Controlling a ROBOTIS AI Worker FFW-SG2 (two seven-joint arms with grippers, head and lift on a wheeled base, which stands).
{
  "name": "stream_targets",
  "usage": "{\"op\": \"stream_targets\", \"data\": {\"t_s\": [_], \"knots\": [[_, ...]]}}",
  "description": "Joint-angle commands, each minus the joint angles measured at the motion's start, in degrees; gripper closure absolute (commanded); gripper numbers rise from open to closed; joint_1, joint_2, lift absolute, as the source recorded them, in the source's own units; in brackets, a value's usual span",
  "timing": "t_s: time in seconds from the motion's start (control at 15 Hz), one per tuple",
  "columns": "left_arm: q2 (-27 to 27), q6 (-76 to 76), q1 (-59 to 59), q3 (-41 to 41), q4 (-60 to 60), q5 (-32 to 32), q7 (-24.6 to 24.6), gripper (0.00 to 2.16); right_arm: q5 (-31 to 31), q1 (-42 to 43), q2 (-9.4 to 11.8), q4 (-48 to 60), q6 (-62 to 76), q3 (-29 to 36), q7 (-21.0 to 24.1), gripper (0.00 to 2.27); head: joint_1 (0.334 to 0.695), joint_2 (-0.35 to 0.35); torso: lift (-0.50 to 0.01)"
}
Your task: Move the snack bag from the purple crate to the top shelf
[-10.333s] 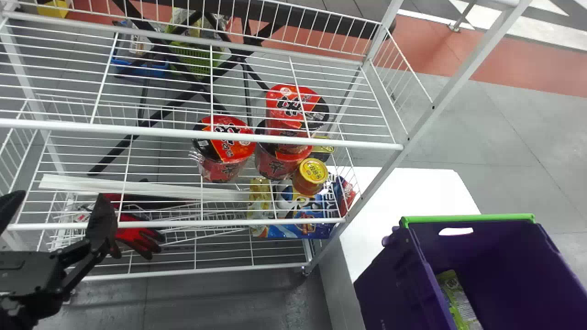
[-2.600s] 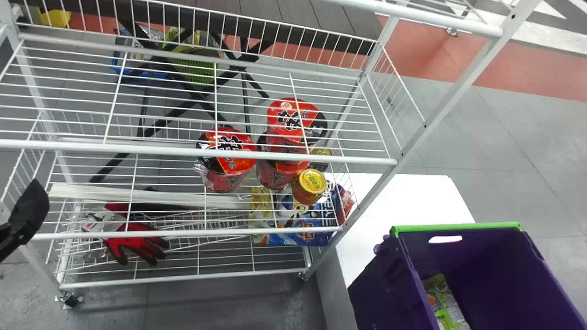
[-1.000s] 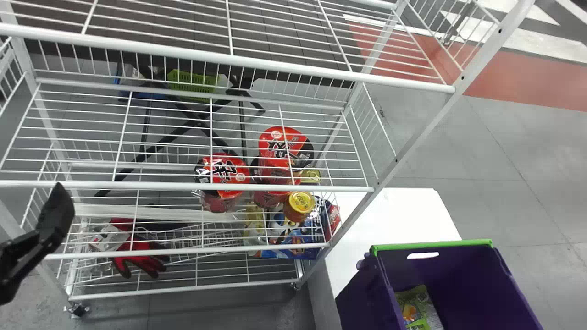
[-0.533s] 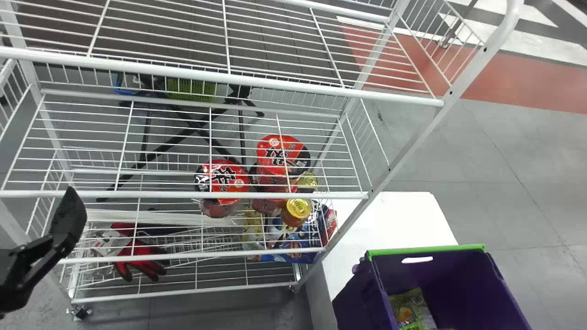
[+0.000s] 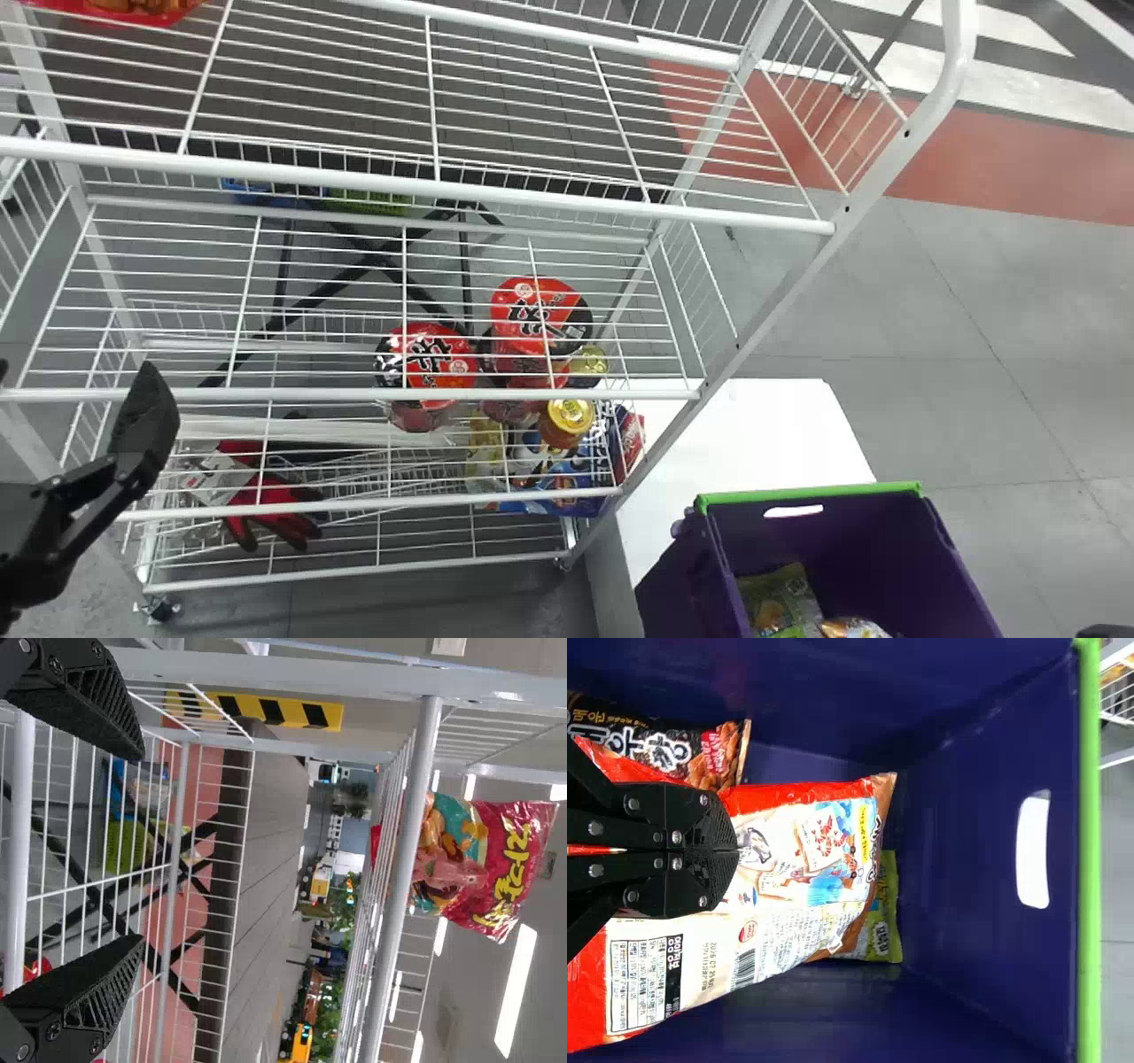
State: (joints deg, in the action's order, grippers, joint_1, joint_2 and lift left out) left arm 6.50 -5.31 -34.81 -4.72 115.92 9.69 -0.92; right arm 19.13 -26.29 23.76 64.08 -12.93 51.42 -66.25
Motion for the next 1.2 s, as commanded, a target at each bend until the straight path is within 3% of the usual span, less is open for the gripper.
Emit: {"op": "stream_targets", "data": {"t_s": [0.0,1.13], "knots": [[0.00,-0.18,-0.61,-0.20,0.71,-0.47,0.12,0.08,-0.50,0.10,-0.30,0.08,0.66,-0.62,-0.01,1.77,0.695,-0.350,-0.248],[-0.09,-1.05,-3.07,-0.90,2.73,-2.14,0.56,0.08,-1.82,-0.61,-2.06,1.84,2.60,-0.26,-1.07,1.77,0.695,-0.350,-0.180]]}}
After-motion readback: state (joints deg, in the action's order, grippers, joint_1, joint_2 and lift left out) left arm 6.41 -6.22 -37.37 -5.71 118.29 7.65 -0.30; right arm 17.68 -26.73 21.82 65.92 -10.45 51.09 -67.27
